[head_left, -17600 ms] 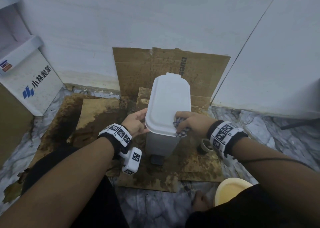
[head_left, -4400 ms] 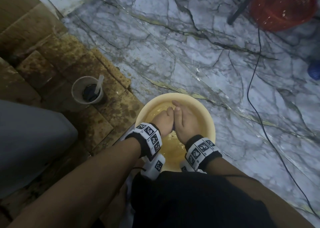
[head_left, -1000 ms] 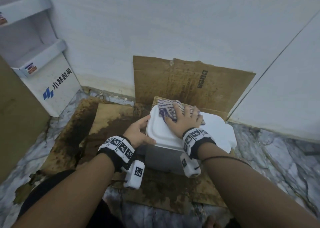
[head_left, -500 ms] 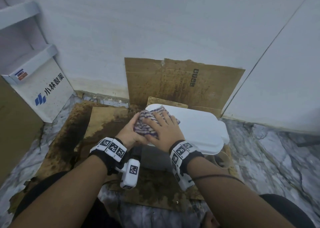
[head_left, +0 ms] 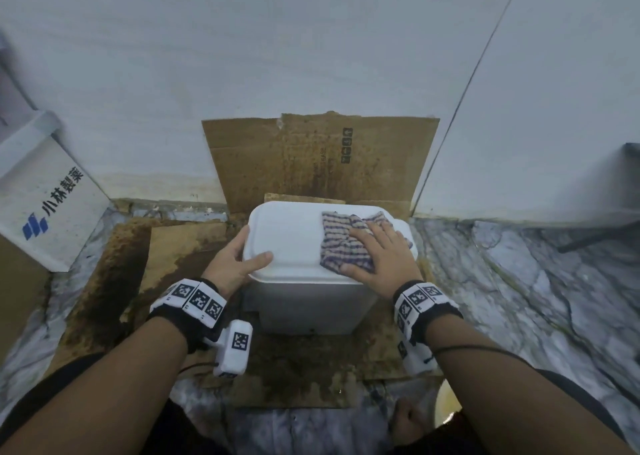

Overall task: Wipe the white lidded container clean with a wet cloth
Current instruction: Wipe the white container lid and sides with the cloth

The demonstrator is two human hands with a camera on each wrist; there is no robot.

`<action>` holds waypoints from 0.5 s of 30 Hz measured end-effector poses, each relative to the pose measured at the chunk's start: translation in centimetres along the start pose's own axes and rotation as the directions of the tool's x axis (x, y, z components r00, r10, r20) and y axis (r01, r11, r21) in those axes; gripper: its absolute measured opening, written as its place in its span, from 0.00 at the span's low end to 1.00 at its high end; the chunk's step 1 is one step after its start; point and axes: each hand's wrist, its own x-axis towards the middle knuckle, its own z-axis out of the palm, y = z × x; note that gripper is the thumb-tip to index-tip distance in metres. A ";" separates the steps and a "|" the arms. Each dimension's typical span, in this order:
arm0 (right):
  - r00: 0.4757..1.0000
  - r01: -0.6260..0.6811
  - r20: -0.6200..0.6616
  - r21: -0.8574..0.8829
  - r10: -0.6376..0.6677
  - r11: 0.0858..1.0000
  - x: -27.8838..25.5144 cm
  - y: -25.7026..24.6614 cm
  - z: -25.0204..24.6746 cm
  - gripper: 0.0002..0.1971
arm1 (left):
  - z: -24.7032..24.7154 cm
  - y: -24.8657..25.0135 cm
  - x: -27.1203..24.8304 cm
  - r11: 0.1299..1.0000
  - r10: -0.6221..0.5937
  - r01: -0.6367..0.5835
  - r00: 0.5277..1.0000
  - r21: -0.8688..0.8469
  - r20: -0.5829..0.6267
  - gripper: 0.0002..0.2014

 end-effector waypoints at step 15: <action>0.829 -0.293 -0.039 0.819 0.558 0.493 -1.6 1.8 1.7 0.31 | 1.4 0.9 2.0 0.820 0.128 0.067 0.946 0.569 -0.297 0.48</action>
